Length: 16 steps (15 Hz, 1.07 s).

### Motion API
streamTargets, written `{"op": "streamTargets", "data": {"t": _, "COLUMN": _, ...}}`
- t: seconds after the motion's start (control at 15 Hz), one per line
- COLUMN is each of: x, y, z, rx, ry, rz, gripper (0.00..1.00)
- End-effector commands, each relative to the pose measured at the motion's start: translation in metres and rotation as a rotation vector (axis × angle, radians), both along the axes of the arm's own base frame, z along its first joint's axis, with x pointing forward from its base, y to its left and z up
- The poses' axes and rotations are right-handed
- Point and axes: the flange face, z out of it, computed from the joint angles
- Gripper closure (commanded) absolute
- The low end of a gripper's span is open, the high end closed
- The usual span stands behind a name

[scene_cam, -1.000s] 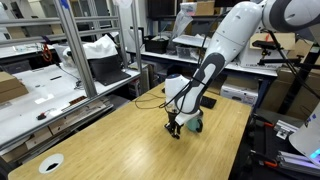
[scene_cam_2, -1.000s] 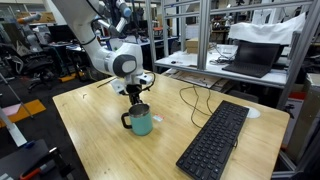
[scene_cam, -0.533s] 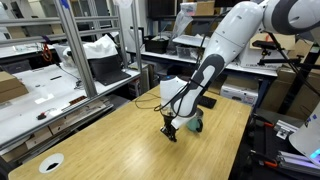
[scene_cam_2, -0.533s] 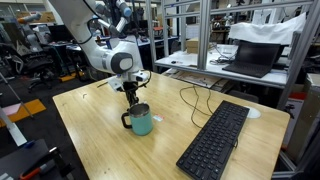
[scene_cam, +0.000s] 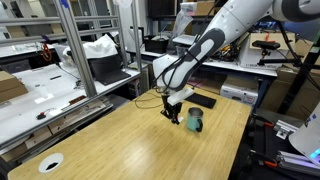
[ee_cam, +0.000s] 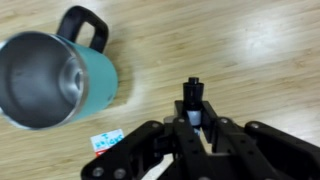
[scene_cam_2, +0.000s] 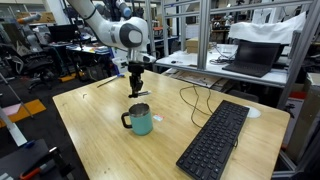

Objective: Put the marker in the cup

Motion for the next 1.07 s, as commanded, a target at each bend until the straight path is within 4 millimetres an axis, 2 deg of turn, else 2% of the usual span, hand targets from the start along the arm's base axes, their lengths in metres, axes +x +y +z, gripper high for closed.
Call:
{"op": "streamTargets", "data": {"t": 0.0, "x": -0.001, "y": -0.026, "z": 0.044, "rx": 0.018, "ry": 0.094, "rz": -0.015, "gripper": 0.95}}
{"op": "streamTargets", "data": {"t": 0.27, "x": -0.006, "y": -0.042, "z": 0.075, "rx": 0.055, "ry": 0.17, "rz": 0.003, "gripper": 0.95}}
{"op": "streamTargets", "data": {"t": 0.47, "x": -0.014, "y": -0.05, "z": 0.084, "rx": 0.045, "ry": 0.211, "rz": -0.014, "gripper": 0.95}}
{"op": "streamTargets", "data": {"t": 0.67, "x": -0.028, "y": -0.067, "z": 0.094, "rx": 0.026, "ry": 0.245, "rz": -0.05, "gripper": 0.95}}
{"op": "streamTargets", "data": {"t": 0.73, "x": -0.016, "y": -0.06, "z": 0.081, "rx": 0.015, "ry": 0.229, "rz": -0.03, "gripper": 0.95}}
{"op": "streamTargets", "data": {"t": 0.8, "x": -0.017, "y": -0.063, "z": 0.083, "rx": 0.014, "ry": 0.231, "rz": -0.035, "gripper": 0.81}}
{"op": "streamTargets", "data": {"t": 1.0, "x": -0.017, "y": -0.059, "z": 0.077, "rx": 0.014, "ry": 0.238, "rz": -0.029, "gripper": 0.81}}
